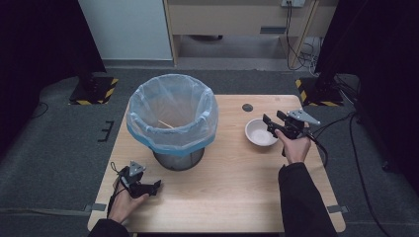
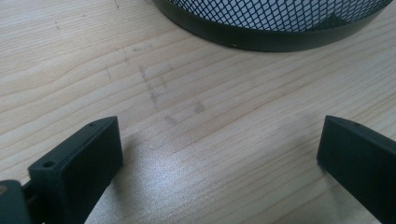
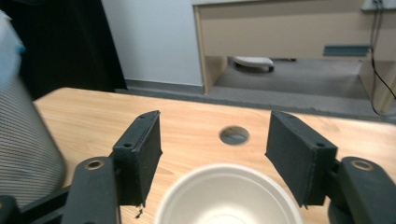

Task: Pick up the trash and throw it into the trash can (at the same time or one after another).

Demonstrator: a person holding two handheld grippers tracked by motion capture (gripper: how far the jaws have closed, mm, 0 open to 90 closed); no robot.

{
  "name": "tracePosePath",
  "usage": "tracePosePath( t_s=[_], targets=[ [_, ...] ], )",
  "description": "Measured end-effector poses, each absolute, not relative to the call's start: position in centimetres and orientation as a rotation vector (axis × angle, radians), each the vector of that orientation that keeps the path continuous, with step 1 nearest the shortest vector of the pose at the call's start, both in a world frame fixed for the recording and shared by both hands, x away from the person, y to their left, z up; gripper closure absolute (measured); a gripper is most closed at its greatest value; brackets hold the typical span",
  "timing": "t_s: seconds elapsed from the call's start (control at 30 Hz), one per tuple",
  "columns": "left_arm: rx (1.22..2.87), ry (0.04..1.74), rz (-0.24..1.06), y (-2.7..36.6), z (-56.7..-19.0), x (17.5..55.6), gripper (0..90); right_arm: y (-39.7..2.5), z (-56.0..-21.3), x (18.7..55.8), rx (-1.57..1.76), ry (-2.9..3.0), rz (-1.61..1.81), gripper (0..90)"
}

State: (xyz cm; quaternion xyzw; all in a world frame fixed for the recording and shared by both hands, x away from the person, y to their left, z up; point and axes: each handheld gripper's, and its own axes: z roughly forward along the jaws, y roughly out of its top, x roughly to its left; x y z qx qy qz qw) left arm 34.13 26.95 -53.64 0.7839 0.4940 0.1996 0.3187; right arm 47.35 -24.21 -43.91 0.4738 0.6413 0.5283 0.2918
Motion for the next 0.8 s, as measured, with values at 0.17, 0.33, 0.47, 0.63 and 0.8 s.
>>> tracePosePath(
  t_s=[0.17, 0.33, 0.47, 0.63, 0.8],
  targets=[
    [2.062, 1.299, 0.525, 27.0, -53.6, 34.1, 0.0, -25.3, -45.5, 47.5, 1.31, 1.695, 1.357, 30.5],
    [2.062, 1.299, 0.525, 27.0, -53.6, 34.1, 0.0, -26.1, -46.2, 47.7, 1.342, 1.68, 1.33, 29.3],
    [2.062, 1.299, 0.525, 27.0, -53.6, 34.1, 0.0, -26.6, -47.2, 47.9, 1.368, 1.684, 1.299, 28.5],
    [2.062, 1.299, 0.525, 27.0, -53.6, 34.1, 0.0, -27.5, -49.2, 48.1, 1.408, 1.701, 1.234, 27.8],
    [2.062, 1.299, 0.525, 27.0, -53.6, 34.1, 0.0, -28.0, -50.4, 48.5, 1.443, 1.724, 1.189, 28.1]
  ],
)
